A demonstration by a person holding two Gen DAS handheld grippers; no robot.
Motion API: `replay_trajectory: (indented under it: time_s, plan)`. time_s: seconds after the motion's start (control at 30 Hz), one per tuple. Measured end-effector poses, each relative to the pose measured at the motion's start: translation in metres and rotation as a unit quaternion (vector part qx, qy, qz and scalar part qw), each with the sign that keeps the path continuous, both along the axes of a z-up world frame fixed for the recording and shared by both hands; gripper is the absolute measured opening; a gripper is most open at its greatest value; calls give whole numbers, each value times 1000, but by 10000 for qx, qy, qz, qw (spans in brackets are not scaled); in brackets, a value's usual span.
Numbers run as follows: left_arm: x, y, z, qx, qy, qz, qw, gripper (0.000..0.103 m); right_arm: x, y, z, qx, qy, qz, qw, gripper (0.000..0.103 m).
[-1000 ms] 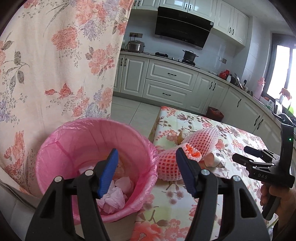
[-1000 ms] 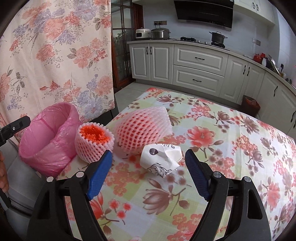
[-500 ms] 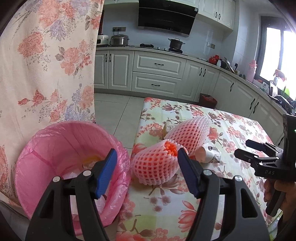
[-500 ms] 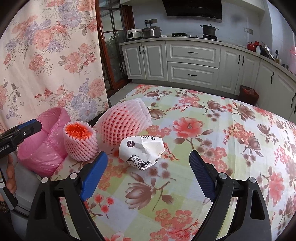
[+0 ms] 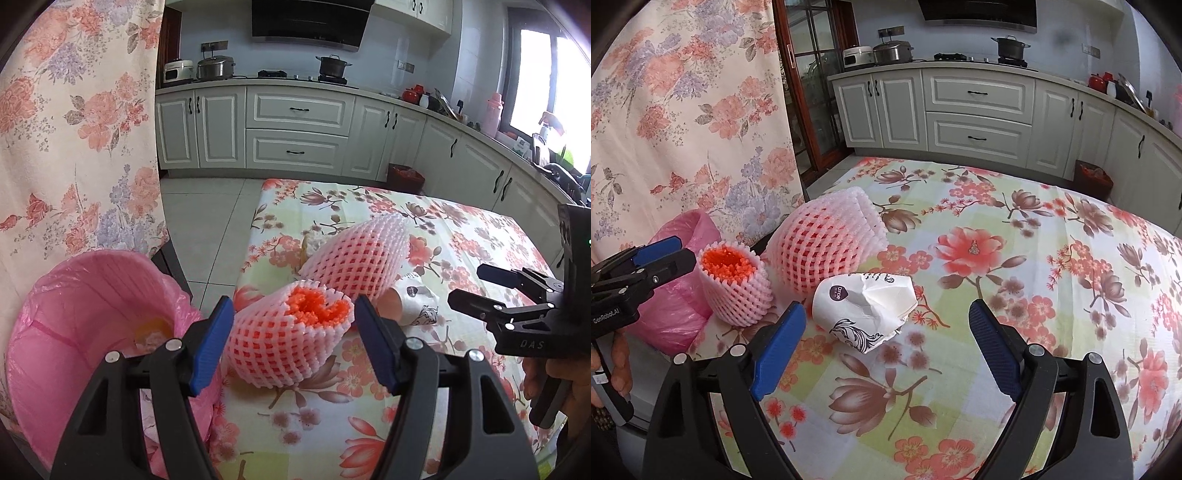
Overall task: Collect trash
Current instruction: 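Close the left gripper on the orange foam net sleeve, then lift the orange foam net with the left gripper while the right gripper grasps the pink foam net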
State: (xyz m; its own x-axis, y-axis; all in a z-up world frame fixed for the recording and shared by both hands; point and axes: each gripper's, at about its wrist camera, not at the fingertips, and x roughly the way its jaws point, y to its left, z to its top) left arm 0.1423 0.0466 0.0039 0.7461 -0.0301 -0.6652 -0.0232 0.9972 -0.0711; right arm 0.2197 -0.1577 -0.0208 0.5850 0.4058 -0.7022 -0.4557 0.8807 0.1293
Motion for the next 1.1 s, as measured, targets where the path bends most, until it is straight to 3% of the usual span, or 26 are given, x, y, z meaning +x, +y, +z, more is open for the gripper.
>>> replay_trajectory:
  time_s: [0.3, 0.7, 1.1]
  plan:
    - [18, -7, -17, 244, 404, 66, 9989, 65, 5, 0, -3, -75, 60, 45, 9999, 84]
    - [23, -14, -31, 185, 735, -86, 9971, 28, 10, 6, -7, -81, 166, 103, 9998, 84]
    - [19, -10, -31, -27, 723, -99, 9973, 21, 15, 24, -18, -157, 311, 195, 9992, 84]
